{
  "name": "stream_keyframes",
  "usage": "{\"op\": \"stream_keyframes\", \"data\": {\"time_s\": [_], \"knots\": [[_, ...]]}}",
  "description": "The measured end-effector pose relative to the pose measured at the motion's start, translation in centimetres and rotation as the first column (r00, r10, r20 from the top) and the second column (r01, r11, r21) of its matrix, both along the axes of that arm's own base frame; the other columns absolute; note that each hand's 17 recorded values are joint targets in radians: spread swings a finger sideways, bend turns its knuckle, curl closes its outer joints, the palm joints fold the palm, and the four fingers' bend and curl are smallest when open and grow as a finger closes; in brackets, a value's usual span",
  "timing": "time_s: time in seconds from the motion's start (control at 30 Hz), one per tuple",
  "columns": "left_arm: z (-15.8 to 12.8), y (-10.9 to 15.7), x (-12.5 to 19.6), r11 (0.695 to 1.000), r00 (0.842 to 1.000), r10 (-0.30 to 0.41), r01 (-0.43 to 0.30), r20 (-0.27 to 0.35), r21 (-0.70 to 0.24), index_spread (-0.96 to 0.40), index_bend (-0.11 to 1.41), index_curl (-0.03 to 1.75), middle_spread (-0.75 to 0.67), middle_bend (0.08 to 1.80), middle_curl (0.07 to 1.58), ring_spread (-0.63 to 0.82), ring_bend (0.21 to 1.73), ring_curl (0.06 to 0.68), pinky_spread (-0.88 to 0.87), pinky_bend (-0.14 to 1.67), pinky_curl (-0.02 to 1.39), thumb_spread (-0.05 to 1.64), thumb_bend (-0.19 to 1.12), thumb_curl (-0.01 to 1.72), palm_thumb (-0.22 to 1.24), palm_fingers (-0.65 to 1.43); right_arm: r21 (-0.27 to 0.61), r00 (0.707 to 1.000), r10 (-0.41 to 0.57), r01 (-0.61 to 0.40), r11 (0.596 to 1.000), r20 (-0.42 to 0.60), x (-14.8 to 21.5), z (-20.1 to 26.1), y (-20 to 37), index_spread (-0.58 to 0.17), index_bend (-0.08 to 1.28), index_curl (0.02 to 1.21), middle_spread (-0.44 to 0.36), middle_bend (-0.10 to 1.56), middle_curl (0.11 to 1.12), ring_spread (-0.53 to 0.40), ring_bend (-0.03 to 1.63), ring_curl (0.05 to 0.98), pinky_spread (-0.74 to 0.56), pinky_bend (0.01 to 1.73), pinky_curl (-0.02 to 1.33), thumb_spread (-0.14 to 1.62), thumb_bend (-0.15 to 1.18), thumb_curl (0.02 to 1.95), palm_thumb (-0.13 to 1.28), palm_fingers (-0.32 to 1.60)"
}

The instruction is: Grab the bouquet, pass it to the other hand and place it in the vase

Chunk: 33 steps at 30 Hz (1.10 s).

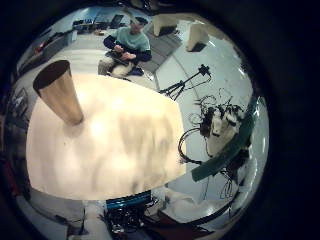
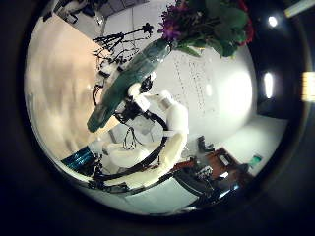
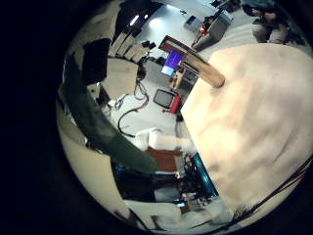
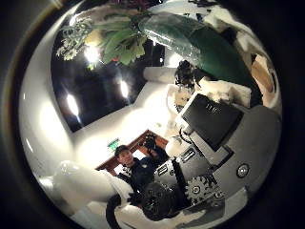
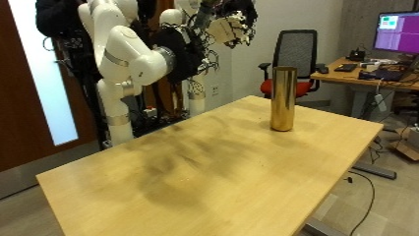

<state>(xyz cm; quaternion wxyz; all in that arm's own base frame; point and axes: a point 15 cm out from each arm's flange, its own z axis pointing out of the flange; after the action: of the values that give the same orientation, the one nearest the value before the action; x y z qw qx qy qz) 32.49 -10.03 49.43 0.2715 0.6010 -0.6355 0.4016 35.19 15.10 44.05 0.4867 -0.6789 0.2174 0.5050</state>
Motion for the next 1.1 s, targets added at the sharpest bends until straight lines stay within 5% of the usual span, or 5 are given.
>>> {"op": "stream_keyframes", "data": {"time_s": [0.53,0.67,0.83,1.1], "knots": [[1.3,-1.1,0.0,0.986,0.994,-0.089,0.078,-0.069,-0.146,0.28,0.14,0.30,0.37,0.31,0.35,0.48,0.64,0.206,0.45,0.22,0.29,0.76,-0.04,0.33,0.14,0.26,-0.147,0.996,0.061,-0.051,0.988,0.064,-0.8,-2.4,3.4,-0.215,1.14,0.91,-0.112,1.40,0.75,-0.191,1.43,0.670,-0.27,1.07,1.05,0.16,-0.02,0.95,1.17,1.13],[1.2,-1.1,0.1,0.983,0.991,-0.103,0.087,-0.091,-0.164,0.28,0.10,0.25,0.35,0.30,0.35,0.39,0.73,0.218,0.26,0.43,0.34,0.75,-0.04,0.33,0.16,0.34,-0.169,0.993,0.082,-0.067,0.983,0.081,-1.3,-2.5,4.3,-0.216,1.14,0.91,-0.112,1.39,0.75,-0.192,1.43,0.672,-0.27,1.06,1.06,0.16,-0.02,0.95,1.17,1.13],[1.3,-1.3,0.2,0.975,0.985,-0.121,0.095,-0.123,-0.199,0.28,0.13,0.22,0.25,0.44,0.39,0.30,0.78,0.217,0.12,0.53,0.36,0.74,-0.04,0.34,0.17,0.35,-0.172,0.990,0.101,-0.083,0.982,0.102,-2.1,-1.7,4.9,-0.217,1.14,0.92,-0.112,1.39,0.75,-0.193,1.43,0.675,-0.27,1.06,1.06,0.16,-0.02,0.95,1.17,1.12],[1.4,-1.8,0.3,0.969,0.977,-0.145,0.107,-0.159,-0.225,0.20,0.11,0.18,-0.16,0.84,0.52,0.00,0.91,0.210,-0.27,0.83,0.40,0.75,-0.02,0.36,0.30,0.63,-0.180,0.983,0.126,-0.102,0.978,0.130,-3.1,-0.9,5.9,-0.218,1.14,0.92,-0.112,1.39,0.75,-0.195,1.42,0.682,-0.28,1.05,1.08,0.17,-0.02,0.95,1.17,1.12]]}}
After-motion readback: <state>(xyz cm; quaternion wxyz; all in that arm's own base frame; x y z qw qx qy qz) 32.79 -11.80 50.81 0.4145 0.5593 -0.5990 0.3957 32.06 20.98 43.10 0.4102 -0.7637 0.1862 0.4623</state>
